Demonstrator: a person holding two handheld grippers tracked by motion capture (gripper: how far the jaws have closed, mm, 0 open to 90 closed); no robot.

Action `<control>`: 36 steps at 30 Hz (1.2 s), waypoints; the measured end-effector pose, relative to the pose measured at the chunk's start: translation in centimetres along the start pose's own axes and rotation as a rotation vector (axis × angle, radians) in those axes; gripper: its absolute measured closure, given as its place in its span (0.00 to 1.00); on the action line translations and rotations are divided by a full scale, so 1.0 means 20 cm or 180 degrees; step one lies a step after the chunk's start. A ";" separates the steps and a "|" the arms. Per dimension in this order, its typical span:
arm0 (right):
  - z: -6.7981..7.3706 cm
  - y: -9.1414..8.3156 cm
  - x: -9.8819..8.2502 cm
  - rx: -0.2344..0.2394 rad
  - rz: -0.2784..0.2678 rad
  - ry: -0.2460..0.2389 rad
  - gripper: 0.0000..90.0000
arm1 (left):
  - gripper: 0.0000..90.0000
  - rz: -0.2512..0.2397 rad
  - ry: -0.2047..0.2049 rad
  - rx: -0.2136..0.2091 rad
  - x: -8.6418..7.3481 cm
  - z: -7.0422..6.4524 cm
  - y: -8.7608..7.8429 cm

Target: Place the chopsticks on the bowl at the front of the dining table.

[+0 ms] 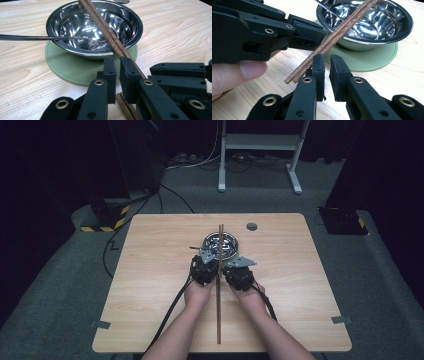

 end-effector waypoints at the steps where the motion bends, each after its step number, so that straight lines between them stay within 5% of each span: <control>1: 0.00 0.00 0.00 -0.0003 0.0007 -0.0009 0.91 | 0.92 -0.0010 -0.0025 0.0005 0.00 0.00 0.00; 11: -0.02 -0.01 -0.01 -0.0049 -0.0005 0.0026 0.90 | 0.90 -0.0079 0.0000 0.0010 -0.06 0.03 -0.10; 22: -0.06 -0.04 -0.04 -0.0106 -0.0003 0.0115 0.90 | 0.80 -0.0132 0.0166 -0.0115 -0.16 -0.08 -0.28; 26: -0.06 -0.03 -0.05 -0.0101 0.0002 0.0115 0.90 | 0.79 -0.0028 0.0295 -0.0118 -0.19 -0.11 -0.28; 36: -0.07 -0.03 -0.05 -0.0056 0.0000 0.0148 0.90 | 0.84 0.0050 0.0361 -0.0035 -0.21 -0.13 -0.21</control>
Point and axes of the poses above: each handheld gripper's, and its own axes: y roughly forward along the jaws, x roughly out of its top, z roughly to its left, the point moved 2 cm from there along y, roughly forward along the jaws, and after that the axes turned 5 degrees about -y, right-handed, at the moved point
